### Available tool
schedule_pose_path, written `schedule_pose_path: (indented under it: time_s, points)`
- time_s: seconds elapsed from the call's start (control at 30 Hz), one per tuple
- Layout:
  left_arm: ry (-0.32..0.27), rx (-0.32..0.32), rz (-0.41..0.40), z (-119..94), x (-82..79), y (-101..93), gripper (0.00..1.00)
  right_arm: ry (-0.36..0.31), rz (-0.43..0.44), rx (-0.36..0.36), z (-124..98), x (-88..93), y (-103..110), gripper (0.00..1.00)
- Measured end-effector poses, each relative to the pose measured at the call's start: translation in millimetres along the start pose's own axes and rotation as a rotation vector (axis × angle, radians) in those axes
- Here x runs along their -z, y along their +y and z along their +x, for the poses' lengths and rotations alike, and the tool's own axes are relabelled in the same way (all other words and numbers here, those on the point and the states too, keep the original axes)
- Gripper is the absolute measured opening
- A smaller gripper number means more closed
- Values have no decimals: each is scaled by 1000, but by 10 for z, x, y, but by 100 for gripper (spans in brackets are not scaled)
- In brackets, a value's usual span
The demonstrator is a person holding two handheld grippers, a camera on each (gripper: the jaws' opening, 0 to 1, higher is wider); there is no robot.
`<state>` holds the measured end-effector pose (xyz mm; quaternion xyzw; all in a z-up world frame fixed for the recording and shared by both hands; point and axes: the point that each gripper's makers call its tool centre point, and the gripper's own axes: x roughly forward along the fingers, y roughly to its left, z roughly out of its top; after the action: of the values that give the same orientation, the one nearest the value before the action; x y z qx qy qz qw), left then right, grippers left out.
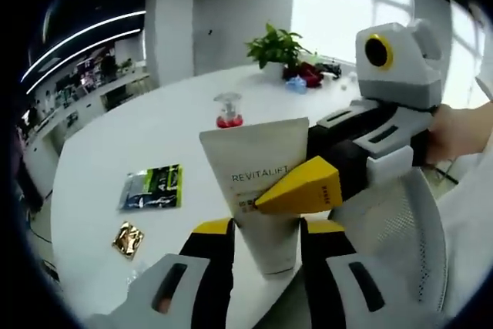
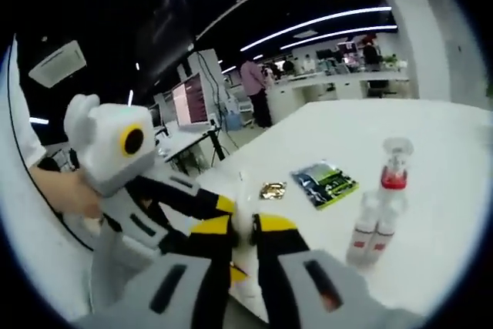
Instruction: Arrange the skincare products in the storage area until every visible bottle or jar stands upright without overlapping.
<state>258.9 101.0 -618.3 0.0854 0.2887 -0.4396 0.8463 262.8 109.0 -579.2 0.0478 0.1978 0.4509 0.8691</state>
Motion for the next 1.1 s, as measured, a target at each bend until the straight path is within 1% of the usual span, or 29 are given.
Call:
schedule_pose_path:
  time_s: [0.03, 0.07, 0.1, 0.17, 0.2, 0.23, 0.27, 0.37, 0.4, 0.47, 0.53, 0.67, 0.73, 0.83, 0.93, 1.1]
  points:
    - [14, 35, 14, 4, 19, -33, 34, -6, -4, -32, -10, -15, 36, 10]
    - [18, 48, 23, 3, 24, -41, 35, -12, -11, -55, -24, -32, 51, 10]
    - [23, 66, 58, -2, 29, -51, 34, -13, -18, -71, -39, -45, 57, 10]
    - [35, 117, 110, -18, 37, -108, 34, -4, -45, -132, -75, -78, 102, 10]
    - [34, 124, 118, -21, 34, -114, 33, -3, -65, -147, -88, -99, 104, 10]
    - [39, 155, 142, -34, 38, -158, 32, -1, -78, -185, -109, -129, 134, 10]
    - [42, 177, 151, -42, 41, -189, 32, -3, -90, -212, -123, -154, 162, 10]
    - [15, 258, 160, -65, 3, -281, 31, -7, -132, -303, -173, -232, 258, 10]
    - [-2, 290, 168, -80, -33, -319, 31, -7, -153, -335, -187, -260, 295, 10]
    - [-25, 333, 173, -106, -88, -358, 29, 3, -186, -393, -212, -280, 364, 10]
    - [-29, 363, 188, -131, -117, -371, 27, 29, -209, -419, -216, -271, 375, 10]
    - [-15, 390, 218, -147, -134, -346, 24, 63, -244, -444, -211, -250, 333, 10]
    - [-7, 401, 231, -140, -137, -325, 23, 59, -243, -450, -215, -264, 311, 10]
    - [-10, 428, 240, -122, -165, -346, 19, 44, -242, -458, -213, -294, 283, 10]
    - [-9, 425, 249, -67, -173, -324, 18, 47, -249, -457, -203, -286, 259, 10]
    - [7, 409, 284, 39, -151, -260, 17, 77, -262, -432, -157, -232, 172, 12]
